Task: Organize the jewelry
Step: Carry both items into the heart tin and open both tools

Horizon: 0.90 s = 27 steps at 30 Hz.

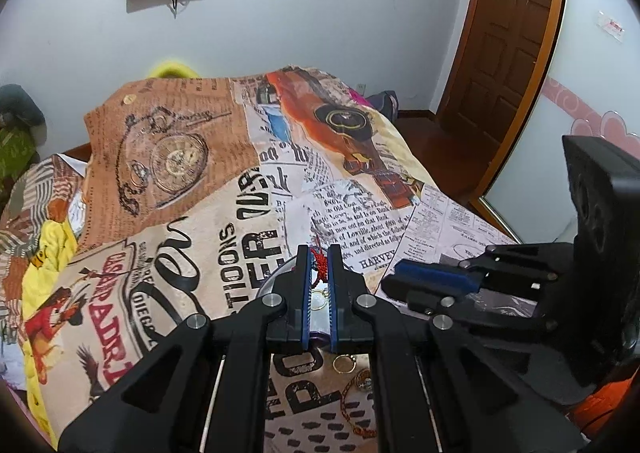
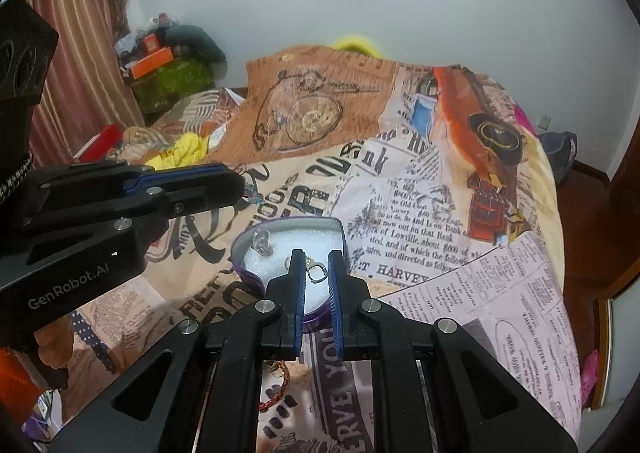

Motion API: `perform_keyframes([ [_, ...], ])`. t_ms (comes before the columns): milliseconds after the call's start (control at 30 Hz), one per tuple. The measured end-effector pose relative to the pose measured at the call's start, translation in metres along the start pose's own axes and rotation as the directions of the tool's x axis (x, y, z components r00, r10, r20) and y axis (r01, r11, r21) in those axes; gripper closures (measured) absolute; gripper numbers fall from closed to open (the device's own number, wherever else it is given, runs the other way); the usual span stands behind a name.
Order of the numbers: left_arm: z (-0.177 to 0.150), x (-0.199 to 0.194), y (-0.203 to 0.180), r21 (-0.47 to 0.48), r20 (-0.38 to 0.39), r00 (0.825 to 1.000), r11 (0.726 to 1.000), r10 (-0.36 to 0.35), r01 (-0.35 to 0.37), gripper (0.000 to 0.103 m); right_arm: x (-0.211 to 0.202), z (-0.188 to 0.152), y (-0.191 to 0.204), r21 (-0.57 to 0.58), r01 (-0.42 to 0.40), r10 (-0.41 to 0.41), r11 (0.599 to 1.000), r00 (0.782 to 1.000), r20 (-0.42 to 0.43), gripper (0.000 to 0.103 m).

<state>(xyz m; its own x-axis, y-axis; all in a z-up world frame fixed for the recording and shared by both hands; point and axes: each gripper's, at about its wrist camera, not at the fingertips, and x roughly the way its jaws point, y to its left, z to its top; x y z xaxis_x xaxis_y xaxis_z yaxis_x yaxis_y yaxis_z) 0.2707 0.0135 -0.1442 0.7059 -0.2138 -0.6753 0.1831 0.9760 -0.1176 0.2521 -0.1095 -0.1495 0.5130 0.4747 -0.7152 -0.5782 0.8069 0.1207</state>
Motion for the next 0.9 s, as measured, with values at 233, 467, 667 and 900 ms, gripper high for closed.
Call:
perform_keyframes([
  [233,-0.005,0.028,0.004,0.002,-0.056,0.998,1.000,-0.006,0.006,0.097,0.023,-0.008,-0.003,0.006,-0.015,0.015,1.000,0.998,-0.062,0.093],
  [467,-0.011,0.046,0.009,0.010,-0.100,0.995,1.000,-0.003,0.004,0.097,0.031,-0.007,0.002,-0.022,-0.041,0.039,0.999,0.997,-0.074,0.093],
  [667,-0.011,0.050,0.015,0.013,-0.120,0.993,1.000,-0.009,0.011,0.097,0.040,-0.008,0.006,-0.044,-0.043,0.038,0.998,0.995,-0.097,0.093],
  [900,-0.011,0.051,0.017,-0.002,-0.128,0.992,1.000,-0.013,0.013,0.097,0.044,-0.006,0.008,-0.058,-0.048,0.041,0.997,0.993,-0.108,0.093],
])
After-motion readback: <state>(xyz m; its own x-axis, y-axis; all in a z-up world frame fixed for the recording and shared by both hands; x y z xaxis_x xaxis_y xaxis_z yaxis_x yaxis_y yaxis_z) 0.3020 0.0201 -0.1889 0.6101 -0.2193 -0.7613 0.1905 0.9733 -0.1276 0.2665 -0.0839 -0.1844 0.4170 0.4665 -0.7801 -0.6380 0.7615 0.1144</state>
